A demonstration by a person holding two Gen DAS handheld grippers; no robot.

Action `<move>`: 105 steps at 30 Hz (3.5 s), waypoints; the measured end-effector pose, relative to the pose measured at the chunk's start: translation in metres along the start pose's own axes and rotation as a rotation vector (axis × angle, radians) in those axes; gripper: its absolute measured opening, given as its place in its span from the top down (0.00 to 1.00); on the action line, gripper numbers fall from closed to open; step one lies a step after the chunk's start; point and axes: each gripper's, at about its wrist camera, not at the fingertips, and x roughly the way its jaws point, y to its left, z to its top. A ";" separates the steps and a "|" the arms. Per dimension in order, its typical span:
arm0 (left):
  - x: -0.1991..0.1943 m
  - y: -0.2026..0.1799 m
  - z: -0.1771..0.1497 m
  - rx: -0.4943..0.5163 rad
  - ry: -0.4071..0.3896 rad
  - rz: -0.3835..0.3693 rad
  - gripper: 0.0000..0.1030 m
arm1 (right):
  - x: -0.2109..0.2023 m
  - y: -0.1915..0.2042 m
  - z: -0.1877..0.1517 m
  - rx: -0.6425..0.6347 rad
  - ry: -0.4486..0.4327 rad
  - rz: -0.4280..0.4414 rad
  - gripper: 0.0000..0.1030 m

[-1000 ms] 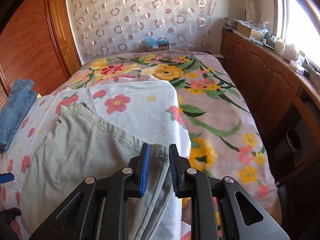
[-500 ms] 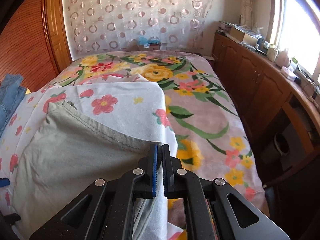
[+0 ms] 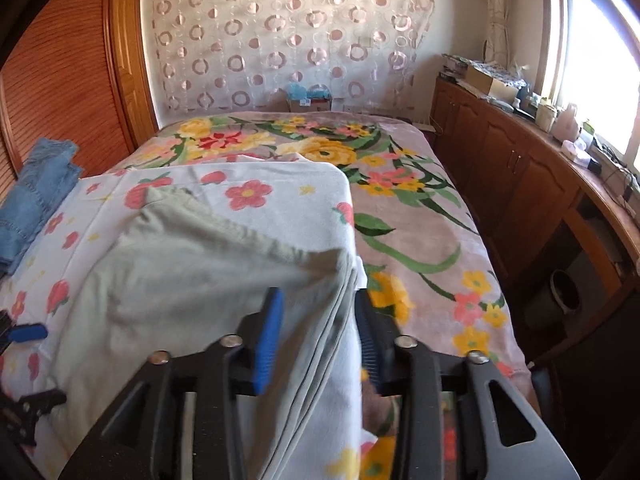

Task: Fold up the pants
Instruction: 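Lay the fold flat and open the right gripper, withdrawing it, then close the right gripper on the pants hem while the left gripper closes beside it, then lift the hem with both grippers and fold it toward the waistband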

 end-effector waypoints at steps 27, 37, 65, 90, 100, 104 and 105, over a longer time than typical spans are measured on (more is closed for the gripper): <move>0.000 0.000 -0.001 0.002 -0.002 0.002 0.20 | -0.090 0.010 -0.111 0.118 0.024 0.121 0.60; 0.001 0.000 -0.001 0.002 -0.002 0.002 0.20 | -0.086 0.014 -0.109 0.121 0.061 0.100 0.64; -0.014 -0.013 -0.008 0.008 0.005 -0.111 0.52 | -0.081 0.026 -0.113 0.112 0.048 0.128 0.84; -0.023 -0.022 -0.006 0.026 -0.037 -0.140 0.94 | -0.085 0.029 -0.108 0.094 0.028 0.170 0.91; -0.078 -0.012 0.021 0.026 -0.165 -0.145 0.96 | -0.123 0.041 -0.070 0.041 -0.092 0.235 0.91; -0.105 -0.002 0.034 0.023 -0.219 -0.137 0.96 | -0.144 0.047 -0.046 0.025 -0.157 0.273 0.91; -0.113 0.000 0.038 0.022 -0.235 -0.130 0.96 | -0.150 0.049 -0.040 0.015 -0.175 0.277 0.91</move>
